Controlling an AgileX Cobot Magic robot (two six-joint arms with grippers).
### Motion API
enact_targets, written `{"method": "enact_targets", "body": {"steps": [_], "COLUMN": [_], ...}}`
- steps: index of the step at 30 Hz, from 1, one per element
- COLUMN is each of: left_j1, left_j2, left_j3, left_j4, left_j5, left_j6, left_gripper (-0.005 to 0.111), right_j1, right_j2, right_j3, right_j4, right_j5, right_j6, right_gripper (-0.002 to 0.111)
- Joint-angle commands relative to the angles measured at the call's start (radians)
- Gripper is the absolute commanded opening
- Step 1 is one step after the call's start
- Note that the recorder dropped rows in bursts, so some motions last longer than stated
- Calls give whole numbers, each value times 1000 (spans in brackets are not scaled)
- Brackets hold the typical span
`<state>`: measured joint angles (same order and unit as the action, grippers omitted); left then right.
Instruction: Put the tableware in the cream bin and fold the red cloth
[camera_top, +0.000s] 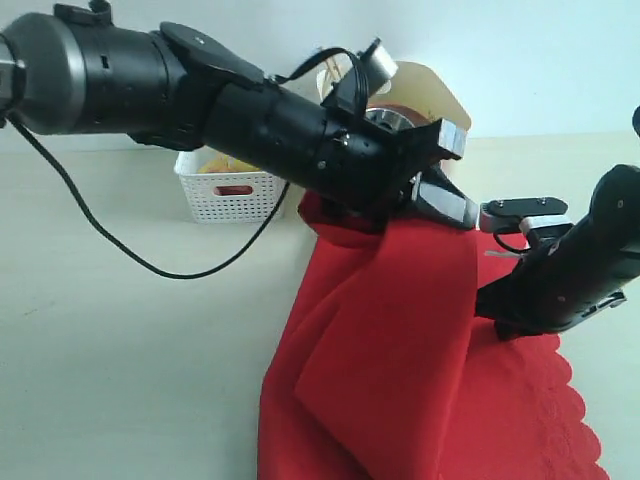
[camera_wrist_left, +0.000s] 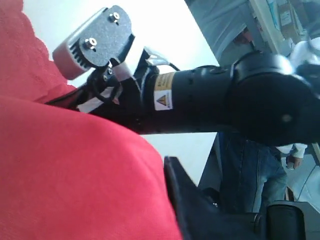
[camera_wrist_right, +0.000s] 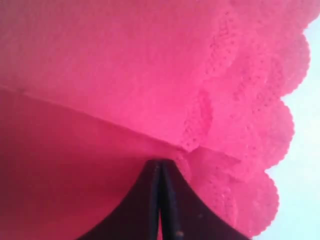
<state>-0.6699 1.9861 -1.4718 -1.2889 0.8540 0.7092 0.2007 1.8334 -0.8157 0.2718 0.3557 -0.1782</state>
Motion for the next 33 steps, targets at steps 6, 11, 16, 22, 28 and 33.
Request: {"method": "enact_targets", "body": {"steps": [6,11,16,22,28,33], "left_j1": [-71,-184,-251,-365,-406,-375], "left_j2": [102,187,229,239,239,227], "left_j3": [-31,-72,-134,-221,-230,-274], "left_j4": [-156,-159,119,700,883,821], "left_j5": [-44,-175,-220,-318,-405,-272], "left_j6": [163,342,296,57,-139,-321], "left_gripper": [63,90,88,86,86,86], "right_j1": [-10,-10,-10,-10,-10,-70], "right_j2": [-232,-249,-249,-249,-249,-249], "right_j3": [-261,-278,-279,-279,-280,-297], "right_j4": [-718,-722,-737,-737,-744,-727], "right_j5": [640,585,539,525,525,527], "right_j6": [478,470,477,479,479,499], "right_gripper": [0,0,0,0,0,0]}}
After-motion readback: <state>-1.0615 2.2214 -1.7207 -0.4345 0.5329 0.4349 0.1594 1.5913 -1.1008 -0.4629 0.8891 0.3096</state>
